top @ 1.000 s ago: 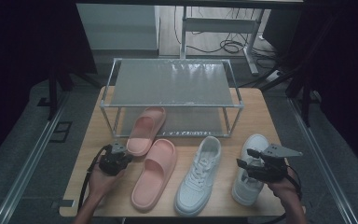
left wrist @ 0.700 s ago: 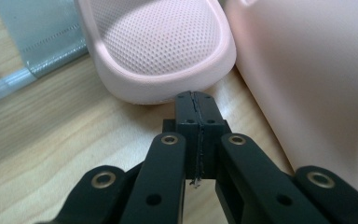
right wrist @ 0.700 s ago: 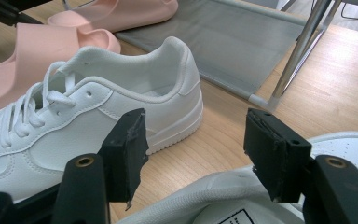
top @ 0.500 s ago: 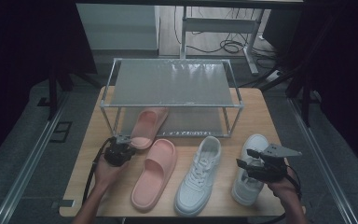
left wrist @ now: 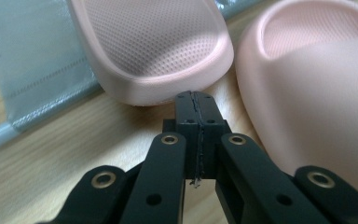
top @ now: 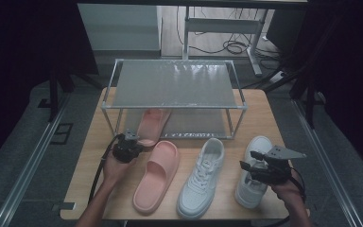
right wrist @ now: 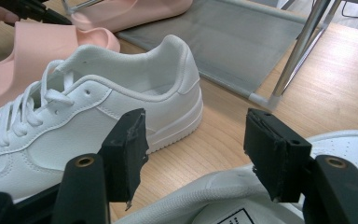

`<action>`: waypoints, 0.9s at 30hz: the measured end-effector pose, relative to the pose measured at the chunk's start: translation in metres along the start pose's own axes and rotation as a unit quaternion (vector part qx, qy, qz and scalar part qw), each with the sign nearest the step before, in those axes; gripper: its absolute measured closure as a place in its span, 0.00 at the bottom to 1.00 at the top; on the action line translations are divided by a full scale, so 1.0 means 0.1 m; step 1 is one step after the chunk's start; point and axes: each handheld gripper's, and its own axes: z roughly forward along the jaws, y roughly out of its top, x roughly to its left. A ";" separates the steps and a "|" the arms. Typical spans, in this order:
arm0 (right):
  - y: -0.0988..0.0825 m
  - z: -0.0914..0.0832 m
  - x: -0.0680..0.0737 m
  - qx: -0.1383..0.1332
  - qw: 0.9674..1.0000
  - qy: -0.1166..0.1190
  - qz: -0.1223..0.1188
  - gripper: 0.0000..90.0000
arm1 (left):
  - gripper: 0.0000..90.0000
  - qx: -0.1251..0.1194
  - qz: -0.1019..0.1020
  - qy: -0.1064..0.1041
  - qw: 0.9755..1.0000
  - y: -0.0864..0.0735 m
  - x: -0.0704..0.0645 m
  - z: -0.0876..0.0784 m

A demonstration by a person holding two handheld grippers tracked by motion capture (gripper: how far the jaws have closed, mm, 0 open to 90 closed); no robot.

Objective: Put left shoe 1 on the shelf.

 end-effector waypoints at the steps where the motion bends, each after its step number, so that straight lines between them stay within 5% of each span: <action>1: 0.00 0.00 0.00 0.000 1.000 0.000 0.000 0.44 | 1.00 0.001 0.002 -0.001 1.000 0.03 0.00 0.02; 27: 0.00 -0.01 -0.01 -0.001 1.000 -0.001 0.001 0.44 | 1.00 0.001 0.014 -0.010 1.000 0.35 -0.11 0.33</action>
